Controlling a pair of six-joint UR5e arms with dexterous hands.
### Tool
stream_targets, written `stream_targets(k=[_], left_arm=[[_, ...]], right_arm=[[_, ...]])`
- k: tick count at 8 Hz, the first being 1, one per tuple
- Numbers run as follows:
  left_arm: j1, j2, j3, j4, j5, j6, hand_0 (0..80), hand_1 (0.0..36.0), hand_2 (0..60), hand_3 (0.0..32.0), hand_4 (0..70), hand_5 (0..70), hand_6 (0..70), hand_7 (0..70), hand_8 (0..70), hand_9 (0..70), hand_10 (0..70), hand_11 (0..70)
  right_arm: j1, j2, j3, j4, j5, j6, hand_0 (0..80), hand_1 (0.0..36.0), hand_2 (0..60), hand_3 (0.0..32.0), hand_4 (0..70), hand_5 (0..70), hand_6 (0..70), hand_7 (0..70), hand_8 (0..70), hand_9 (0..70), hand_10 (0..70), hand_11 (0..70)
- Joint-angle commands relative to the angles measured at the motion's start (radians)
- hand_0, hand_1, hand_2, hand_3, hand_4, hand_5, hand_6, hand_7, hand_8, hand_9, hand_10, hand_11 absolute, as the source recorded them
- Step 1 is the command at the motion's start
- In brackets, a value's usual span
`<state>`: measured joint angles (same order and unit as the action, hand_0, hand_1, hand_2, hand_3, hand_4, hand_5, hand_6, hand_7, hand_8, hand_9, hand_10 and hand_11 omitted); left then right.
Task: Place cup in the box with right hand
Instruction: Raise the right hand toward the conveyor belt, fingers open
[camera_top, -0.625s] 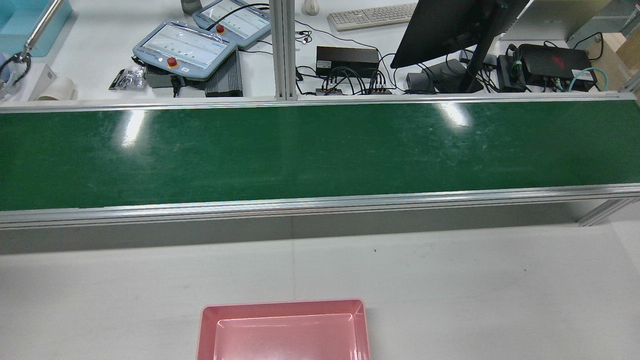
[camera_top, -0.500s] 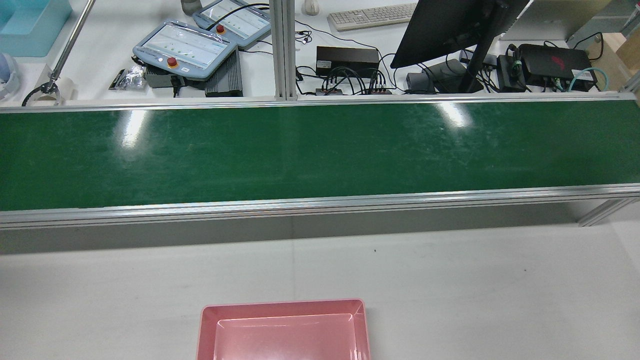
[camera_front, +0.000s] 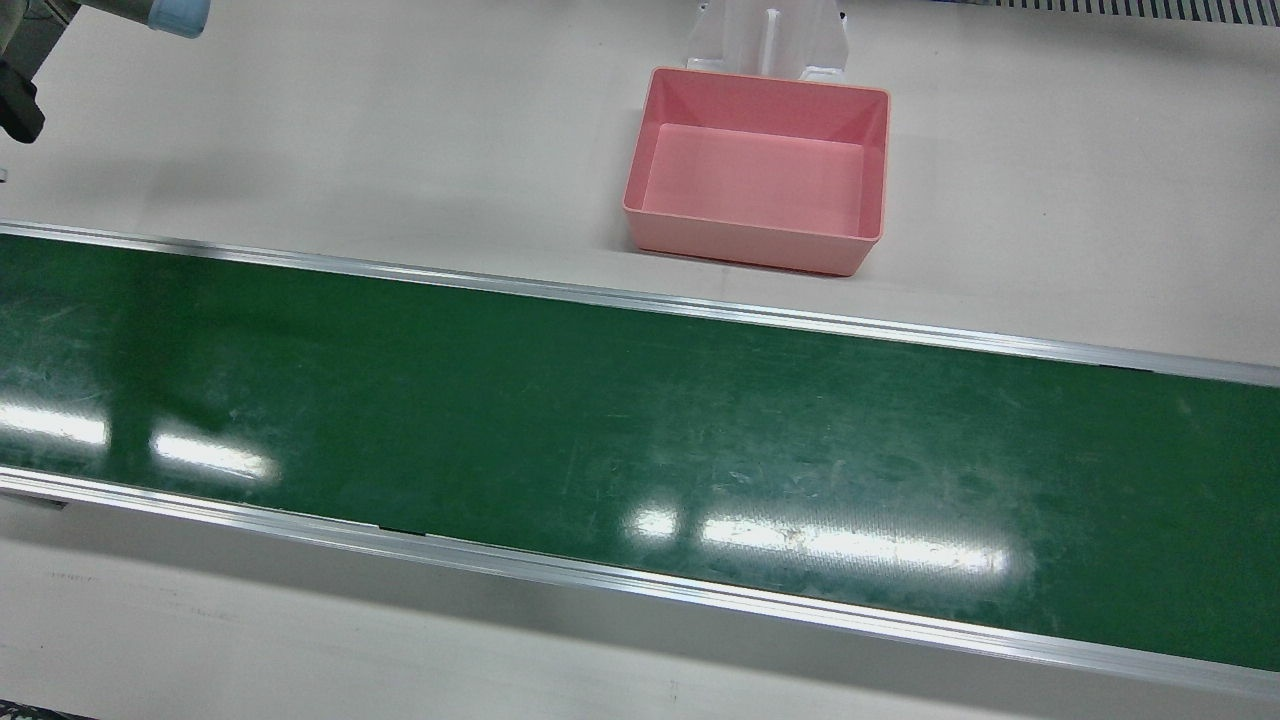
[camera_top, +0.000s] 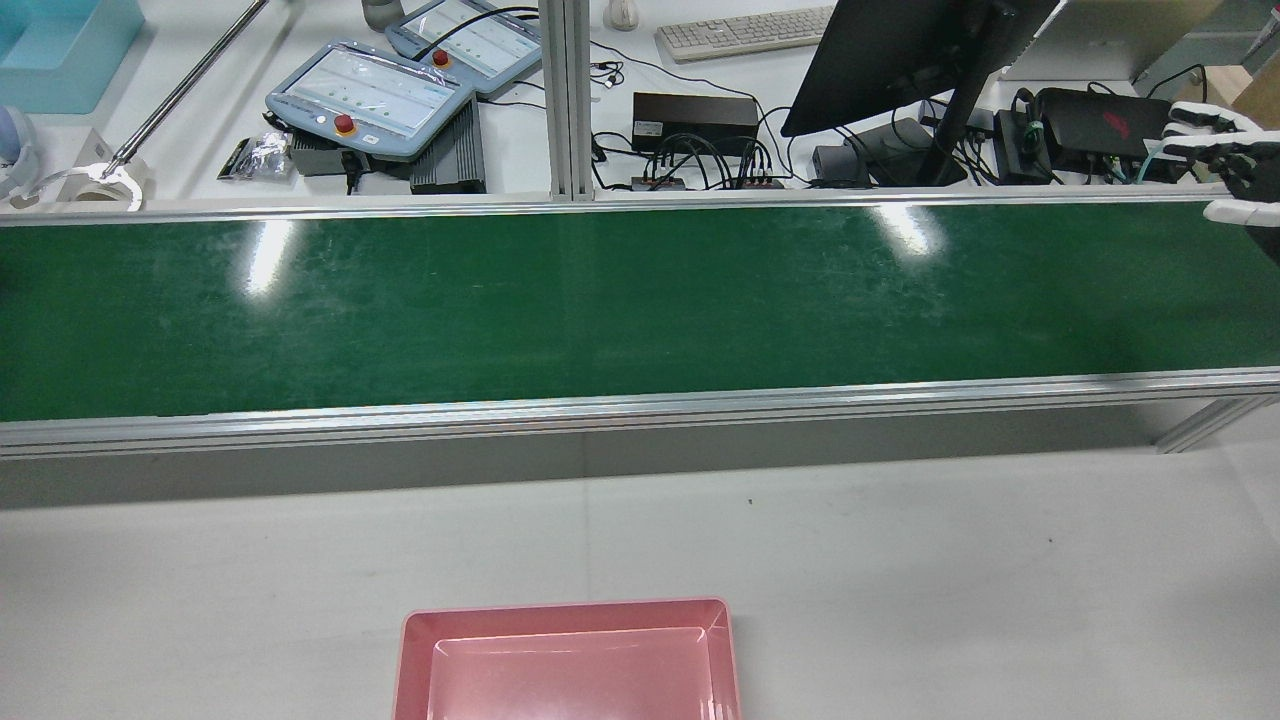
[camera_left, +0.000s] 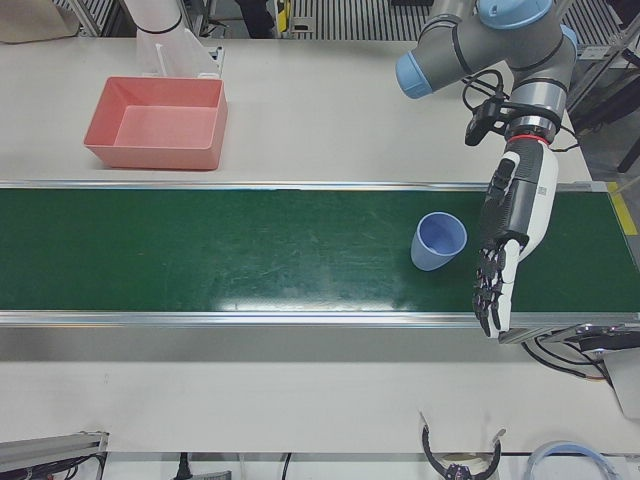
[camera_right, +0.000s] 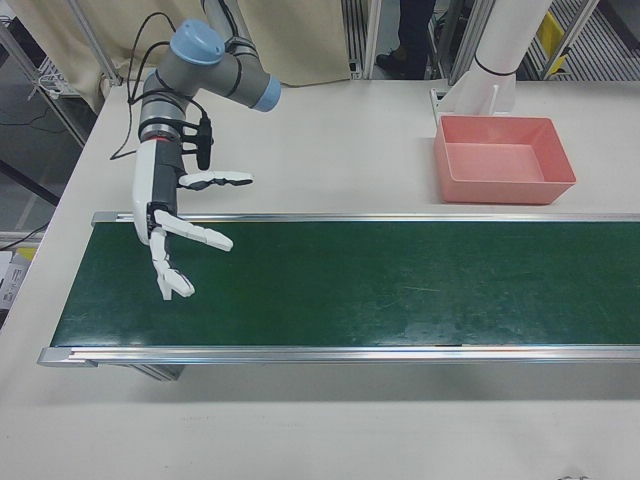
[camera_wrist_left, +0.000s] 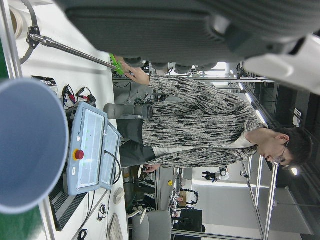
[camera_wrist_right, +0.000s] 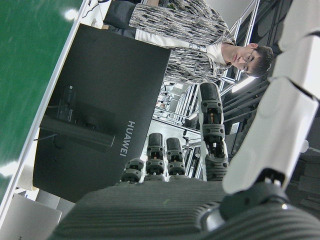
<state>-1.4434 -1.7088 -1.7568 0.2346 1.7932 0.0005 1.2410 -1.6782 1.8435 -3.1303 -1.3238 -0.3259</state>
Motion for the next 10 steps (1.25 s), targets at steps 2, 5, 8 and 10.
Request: stream_targets(k=[2, 5, 8, 10], left_arm=[[0.000, 0.000, -0.003, 0.002, 0.000, 0.001, 0.0, 0.0, 0.0, 0.0, 0.0, 0.0, 0.0, 0.0, 0.0, 0.0, 0.0, 0.0], [0.000, 0.000, 0.000, -0.001, 0.000, 0.000, 0.0, 0.0, 0.0, 0.0, 0.0, 0.0, 0.0, 0.0, 0.0, 0.0, 0.0, 0.0], [0.000, 0.000, 0.000, 0.000, 0.000, 0.000, 0.0, 0.0, 0.0, 0.0, 0.0, 0.0, 0.0, 0.0, 0.0, 0.0, 0.0, 0.0], [0.000, 0.000, 0.002, -0.001, 0.000, 0.001, 0.0, 0.0, 0.0, 0.0, 0.0, 0.0, 0.0, 0.0, 0.0, 0.0, 0.0, 0.0]], right_arm=[[-0.162, 0.095, -0.073, -0.017, 0.136, 0.053, 45.6, 9.5, 13.0, 0.0, 23.2, 3.9, 5.3, 18.7, 11.0, 20.1, 3.1, 5.4], [-0.169, 0.146, -0.072, -0.126, 0.138, 0.056, 47.5, 10.7, 9.1, 0.0, 22.9, 4.4, 5.6, 20.1, 11.3, 20.6, 3.0, 5.4], [-0.175, 0.149, -0.059, -0.136, 0.138, 0.053, 48.7, 10.6, 5.3, 0.0, 24.0, 4.7, 5.8, 20.5, 11.6, 21.0, 2.8, 5.2], [-0.212, 0.149, -0.067, -0.172, 0.162, 0.050, 48.4, 13.2, 12.6, 0.0, 21.9, 4.9, 5.9, 21.0, 11.9, 21.4, 2.5, 4.9]])
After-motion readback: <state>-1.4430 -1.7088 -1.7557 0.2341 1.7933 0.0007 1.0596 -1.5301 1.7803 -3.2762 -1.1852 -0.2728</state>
